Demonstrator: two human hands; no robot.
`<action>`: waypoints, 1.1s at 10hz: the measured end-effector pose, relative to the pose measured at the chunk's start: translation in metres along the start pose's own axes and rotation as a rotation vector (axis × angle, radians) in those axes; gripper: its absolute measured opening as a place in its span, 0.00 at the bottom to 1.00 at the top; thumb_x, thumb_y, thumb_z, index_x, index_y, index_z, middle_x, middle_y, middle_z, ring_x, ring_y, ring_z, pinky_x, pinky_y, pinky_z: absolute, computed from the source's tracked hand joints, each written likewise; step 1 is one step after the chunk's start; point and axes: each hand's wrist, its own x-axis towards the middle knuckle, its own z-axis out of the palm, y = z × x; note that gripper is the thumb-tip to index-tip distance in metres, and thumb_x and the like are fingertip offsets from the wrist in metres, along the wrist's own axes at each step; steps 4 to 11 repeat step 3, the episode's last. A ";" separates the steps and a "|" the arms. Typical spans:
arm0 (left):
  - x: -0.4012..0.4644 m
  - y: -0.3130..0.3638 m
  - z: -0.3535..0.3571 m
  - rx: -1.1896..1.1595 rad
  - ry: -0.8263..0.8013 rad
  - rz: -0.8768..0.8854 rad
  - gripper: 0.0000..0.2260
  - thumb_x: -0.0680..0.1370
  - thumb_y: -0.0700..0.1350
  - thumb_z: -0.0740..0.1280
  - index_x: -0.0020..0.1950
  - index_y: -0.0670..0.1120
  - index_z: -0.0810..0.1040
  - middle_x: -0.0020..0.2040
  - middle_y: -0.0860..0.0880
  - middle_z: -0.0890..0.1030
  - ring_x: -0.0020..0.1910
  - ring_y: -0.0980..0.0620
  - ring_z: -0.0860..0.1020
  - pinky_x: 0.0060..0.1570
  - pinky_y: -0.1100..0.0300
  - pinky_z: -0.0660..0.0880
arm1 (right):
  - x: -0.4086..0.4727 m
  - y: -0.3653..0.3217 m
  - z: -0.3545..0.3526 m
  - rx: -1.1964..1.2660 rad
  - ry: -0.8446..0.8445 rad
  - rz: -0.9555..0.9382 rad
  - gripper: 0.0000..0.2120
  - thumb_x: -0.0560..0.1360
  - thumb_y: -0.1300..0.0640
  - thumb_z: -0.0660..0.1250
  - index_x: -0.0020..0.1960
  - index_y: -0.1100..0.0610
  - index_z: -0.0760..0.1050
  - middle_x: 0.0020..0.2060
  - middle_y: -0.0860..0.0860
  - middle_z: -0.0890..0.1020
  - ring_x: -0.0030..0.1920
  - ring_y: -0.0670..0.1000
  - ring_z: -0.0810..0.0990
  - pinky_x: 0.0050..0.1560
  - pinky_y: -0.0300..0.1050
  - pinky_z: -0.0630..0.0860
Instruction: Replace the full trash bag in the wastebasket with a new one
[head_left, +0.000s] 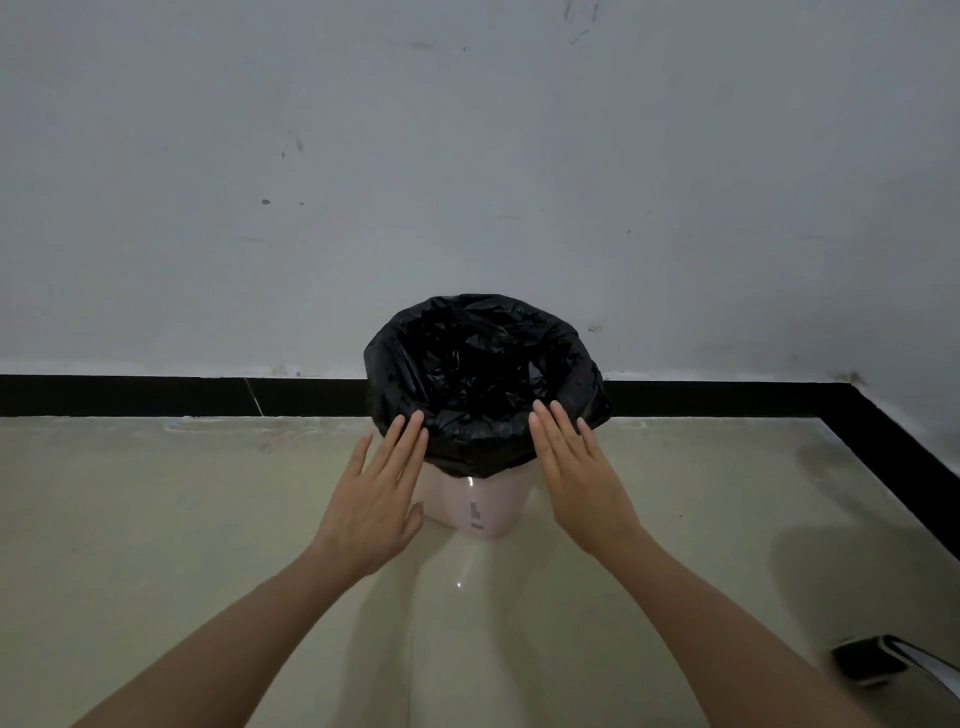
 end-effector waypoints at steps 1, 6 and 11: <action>0.011 -0.001 -0.009 0.042 -0.052 -0.012 0.30 0.74 0.55 0.51 0.73 0.41 0.54 0.74 0.43 0.51 0.75 0.46 0.52 0.72 0.45 0.46 | 0.010 -0.003 -0.007 -0.039 -0.072 0.054 0.30 0.71 0.63 0.52 0.72 0.63 0.52 0.71 0.58 0.65 0.71 0.57 0.63 0.68 0.57 0.65; 0.016 -0.014 -0.093 0.007 -0.159 0.039 0.28 0.76 0.56 0.44 0.72 0.44 0.45 0.75 0.44 0.51 0.74 0.45 0.52 0.71 0.44 0.50 | 0.029 0.008 -0.076 0.083 -0.246 0.048 0.38 0.63 0.56 0.72 0.71 0.56 0.62 0.68 0.59 0.70 0.69 0.60 0.67 0.65 0.61 0.65; 0.016 -0.014 -0.093 0.007 -0.159 0.039 0.28 0.76 0.56 0.44 0.72 0.44 0.45 0.75 0.44 0.51 0.74 0.45 0.52 0.71 0.44 0.50 | 0.029 0.008 -0.076 0.083 -0.246 0.048 0.38 0.63 0.56 0.72 0.71 0.56 0.62 0.68 0.59 0.70 0.69 0.60 0.67 0.65 0.61 0.65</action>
